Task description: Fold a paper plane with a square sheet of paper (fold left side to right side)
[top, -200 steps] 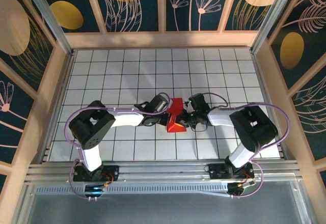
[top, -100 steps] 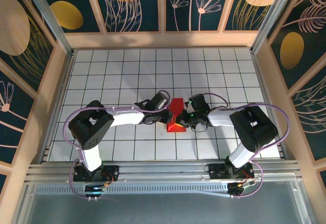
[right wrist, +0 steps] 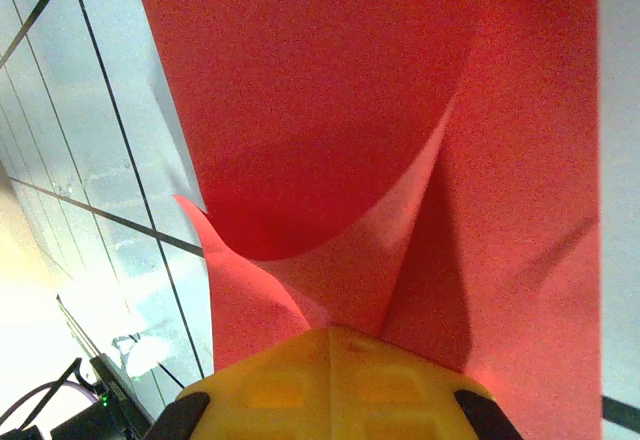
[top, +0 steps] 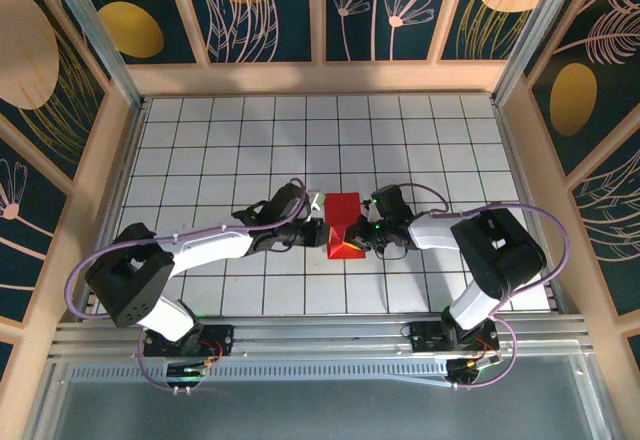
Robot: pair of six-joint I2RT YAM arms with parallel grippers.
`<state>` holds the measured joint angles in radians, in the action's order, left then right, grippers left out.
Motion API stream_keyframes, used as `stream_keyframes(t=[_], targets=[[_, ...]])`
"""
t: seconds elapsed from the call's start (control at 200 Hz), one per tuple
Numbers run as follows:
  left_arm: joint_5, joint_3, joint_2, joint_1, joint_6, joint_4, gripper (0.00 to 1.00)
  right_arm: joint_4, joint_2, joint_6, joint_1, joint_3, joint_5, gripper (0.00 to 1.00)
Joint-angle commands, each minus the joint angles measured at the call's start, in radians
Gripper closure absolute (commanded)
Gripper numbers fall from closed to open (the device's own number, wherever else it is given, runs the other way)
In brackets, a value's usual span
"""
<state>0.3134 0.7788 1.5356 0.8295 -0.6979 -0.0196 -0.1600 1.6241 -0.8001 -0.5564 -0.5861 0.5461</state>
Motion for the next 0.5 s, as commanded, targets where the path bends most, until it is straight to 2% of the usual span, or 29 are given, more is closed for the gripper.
stream_keyframes(t=[0.0, 0.185, 0.495], targets=[[0.159, -0.033, -0.005, 0.015, -0.108, -0.1, 0.89, 0.066, 0.001, -0.012, -0.005, 0.039, -0.038, 1.0], [0.196, 0.02, 0.079, 0.03, -0.089, -0.082, 0.92, 0.065, 0.002, -0.012, -0.005, 0.043, -0.038, 1.0], [0.123, 0.074, 0.172, 0.036, -0.048, -0.062, 0.95, 0.074, 0.008, -0.006, -0.005, 0.033, -0.034, 1.0]])
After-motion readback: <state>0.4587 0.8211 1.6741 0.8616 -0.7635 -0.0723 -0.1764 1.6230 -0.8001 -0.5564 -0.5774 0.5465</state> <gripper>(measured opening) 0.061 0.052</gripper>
